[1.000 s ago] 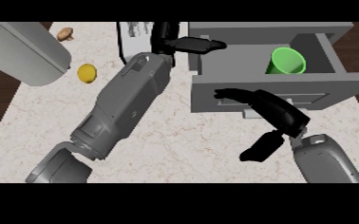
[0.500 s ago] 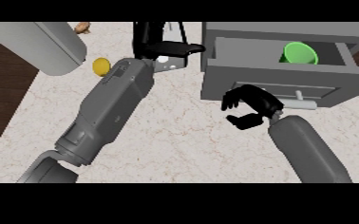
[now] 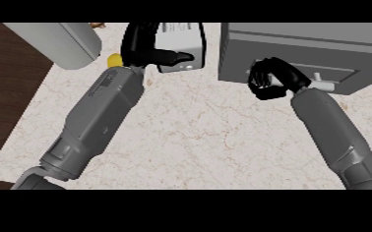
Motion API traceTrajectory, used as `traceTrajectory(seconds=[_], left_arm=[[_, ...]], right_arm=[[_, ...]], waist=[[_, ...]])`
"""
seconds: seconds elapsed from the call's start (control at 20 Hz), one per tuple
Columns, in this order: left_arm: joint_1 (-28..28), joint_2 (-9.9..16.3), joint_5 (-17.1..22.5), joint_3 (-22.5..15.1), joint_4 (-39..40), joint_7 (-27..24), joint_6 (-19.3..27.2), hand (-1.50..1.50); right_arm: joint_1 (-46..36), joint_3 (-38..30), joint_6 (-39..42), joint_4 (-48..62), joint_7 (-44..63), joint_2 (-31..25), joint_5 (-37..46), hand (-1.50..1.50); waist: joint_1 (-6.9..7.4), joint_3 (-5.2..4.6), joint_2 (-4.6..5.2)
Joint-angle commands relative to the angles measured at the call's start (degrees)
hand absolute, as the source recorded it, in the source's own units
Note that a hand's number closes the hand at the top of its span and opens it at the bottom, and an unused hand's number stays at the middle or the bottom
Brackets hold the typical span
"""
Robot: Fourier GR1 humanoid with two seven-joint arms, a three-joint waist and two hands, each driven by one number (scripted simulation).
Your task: Pick up the cup, place it into the drawer and close the drawer
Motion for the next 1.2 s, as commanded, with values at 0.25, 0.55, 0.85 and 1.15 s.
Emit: traceTrajectory(seconds=[0.25,0.55,0.85,1.15], left_arm=[[5.24,2.12,-0.75,-1.61,-3.33,0.31,-2.95,-1.50],[5.40,3.84,-0.02,-1.34,-4.66,2.01,-5.11,-1.50],[6.34,3.30,0.61,-1.25,-5.71,1.62,-6.41,-1.50],[7.24,4.55,0.97,-1.01,-6.47,2.09,-7.62,-1.50]], right_arm=[[-10.56,-8.22,-1.27,7.36,0.75,-4.96,-4.07,1.50],[-11.22,-9.44,1.69,6.31,1.95,-6.96,-5.99,1.50],[-11.24,-10.42,5.10,4.13,2.25,-8.67,-8.09,1.50],[-9.26,-11.05,7.80,2.64,2.04,-10.31,-9.65,1.50]], waist=[[3.03,-0.05,0.72],[4.43,-0.10,1.06],[4.87,-0.20,1.29],[5.58,-0.14,1.43]])
